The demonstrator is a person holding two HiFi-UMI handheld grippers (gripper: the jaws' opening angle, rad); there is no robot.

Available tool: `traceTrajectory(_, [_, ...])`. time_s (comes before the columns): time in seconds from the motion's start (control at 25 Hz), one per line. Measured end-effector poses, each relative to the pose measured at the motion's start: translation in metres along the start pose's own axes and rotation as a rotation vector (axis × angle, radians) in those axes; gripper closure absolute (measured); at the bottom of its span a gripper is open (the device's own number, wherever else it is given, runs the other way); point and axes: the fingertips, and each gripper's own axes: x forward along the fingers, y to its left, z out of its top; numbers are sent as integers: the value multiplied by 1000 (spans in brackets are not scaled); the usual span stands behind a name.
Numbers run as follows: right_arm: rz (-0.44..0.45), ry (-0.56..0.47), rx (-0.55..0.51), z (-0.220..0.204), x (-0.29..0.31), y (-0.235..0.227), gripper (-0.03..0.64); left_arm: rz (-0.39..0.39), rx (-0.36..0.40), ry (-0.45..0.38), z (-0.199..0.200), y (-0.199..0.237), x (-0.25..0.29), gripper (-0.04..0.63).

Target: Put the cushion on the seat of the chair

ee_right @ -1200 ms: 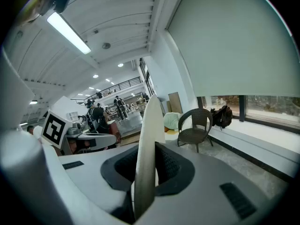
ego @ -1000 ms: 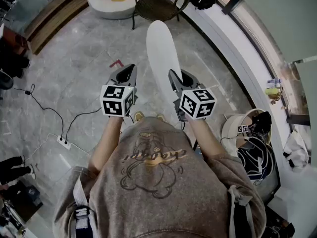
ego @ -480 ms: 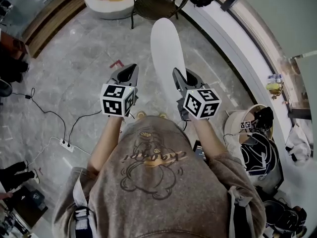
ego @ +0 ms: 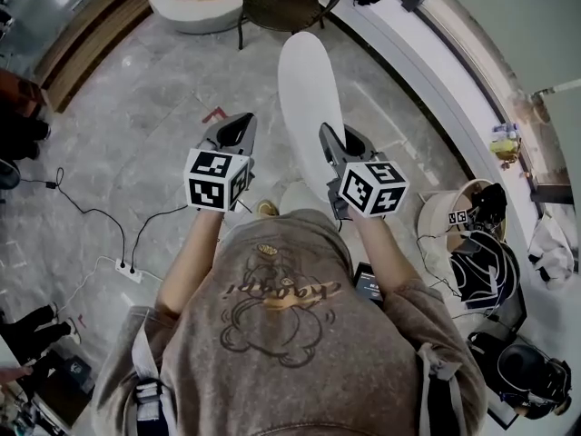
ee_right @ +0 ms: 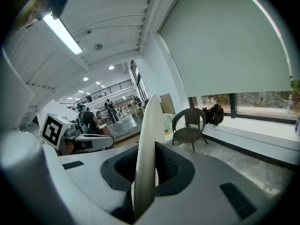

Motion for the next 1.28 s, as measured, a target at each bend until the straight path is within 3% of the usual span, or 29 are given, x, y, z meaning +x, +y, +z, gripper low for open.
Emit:
traceTrajectory(0.8, [-5, -1, 35, 10, 49, -23, 549, -4, -20, 26, 2, 40, 46, 591])
traceTrajectory(1.28, [2, 18, 51, 32, 94, -56, 549, 0, -25, 35, 27, 68, 96, 591])
